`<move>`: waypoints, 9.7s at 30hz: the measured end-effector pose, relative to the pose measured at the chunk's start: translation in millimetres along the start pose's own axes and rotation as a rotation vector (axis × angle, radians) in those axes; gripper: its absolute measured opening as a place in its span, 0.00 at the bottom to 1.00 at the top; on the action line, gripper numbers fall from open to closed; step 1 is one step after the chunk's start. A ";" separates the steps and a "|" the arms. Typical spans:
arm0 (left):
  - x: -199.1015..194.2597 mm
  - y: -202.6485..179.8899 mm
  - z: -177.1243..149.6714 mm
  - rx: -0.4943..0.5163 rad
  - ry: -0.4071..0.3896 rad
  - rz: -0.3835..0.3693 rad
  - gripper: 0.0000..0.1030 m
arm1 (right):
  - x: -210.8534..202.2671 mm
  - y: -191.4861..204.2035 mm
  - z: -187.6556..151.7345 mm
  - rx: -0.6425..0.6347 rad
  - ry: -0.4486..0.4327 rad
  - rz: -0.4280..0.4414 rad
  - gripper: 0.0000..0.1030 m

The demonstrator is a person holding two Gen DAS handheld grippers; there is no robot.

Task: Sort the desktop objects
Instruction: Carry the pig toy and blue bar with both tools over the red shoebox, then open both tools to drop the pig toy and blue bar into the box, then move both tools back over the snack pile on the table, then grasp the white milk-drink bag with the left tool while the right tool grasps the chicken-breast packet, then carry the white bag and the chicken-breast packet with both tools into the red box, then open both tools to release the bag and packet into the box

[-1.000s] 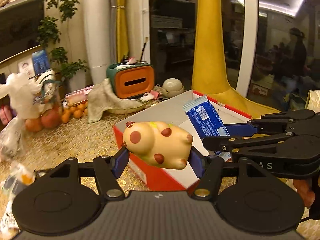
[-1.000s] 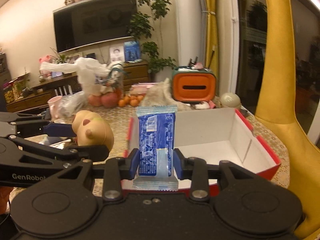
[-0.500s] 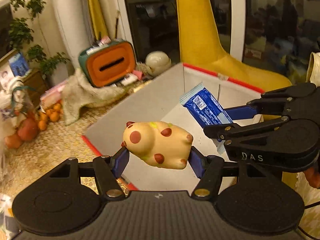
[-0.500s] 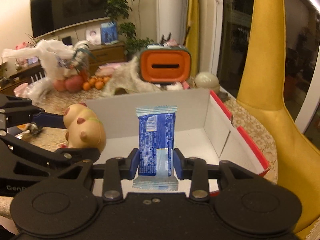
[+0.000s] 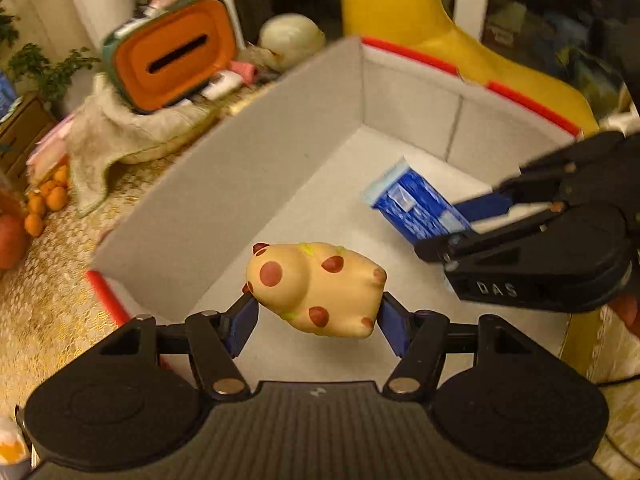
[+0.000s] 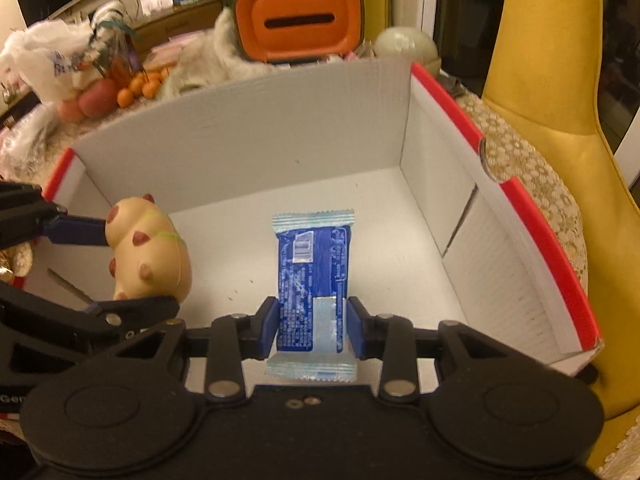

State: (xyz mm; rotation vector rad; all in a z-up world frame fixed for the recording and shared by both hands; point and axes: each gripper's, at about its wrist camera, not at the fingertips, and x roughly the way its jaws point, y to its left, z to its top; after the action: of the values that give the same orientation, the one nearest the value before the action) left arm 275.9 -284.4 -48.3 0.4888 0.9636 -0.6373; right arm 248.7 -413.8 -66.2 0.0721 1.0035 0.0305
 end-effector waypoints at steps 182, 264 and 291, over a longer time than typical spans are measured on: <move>-166.9 211.2 -353.8 -0.562 -0.395 0.360 0.69 | -50.9 396.9 -41.8 -0.793 -0.276 0.424 0.32; -33.2 -15.2 2.0 -0.073 -0.173 0.023 0.69 | -44.9 -8.3 6.8 -0.183 -0.265 0.078 0.32; -19.2 -20.1 -1.6 -0.067 -0.105 -0.055 0.77 | -35.0 -19.6 6.4 -0.101 -0.171 0.067 0.40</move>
State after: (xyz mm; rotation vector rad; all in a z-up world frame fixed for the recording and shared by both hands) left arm 253.2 -292.5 -34.5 0.3666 0.8979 -0.6710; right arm 235.1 -435.7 -34.8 0.0155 0.8272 0.1337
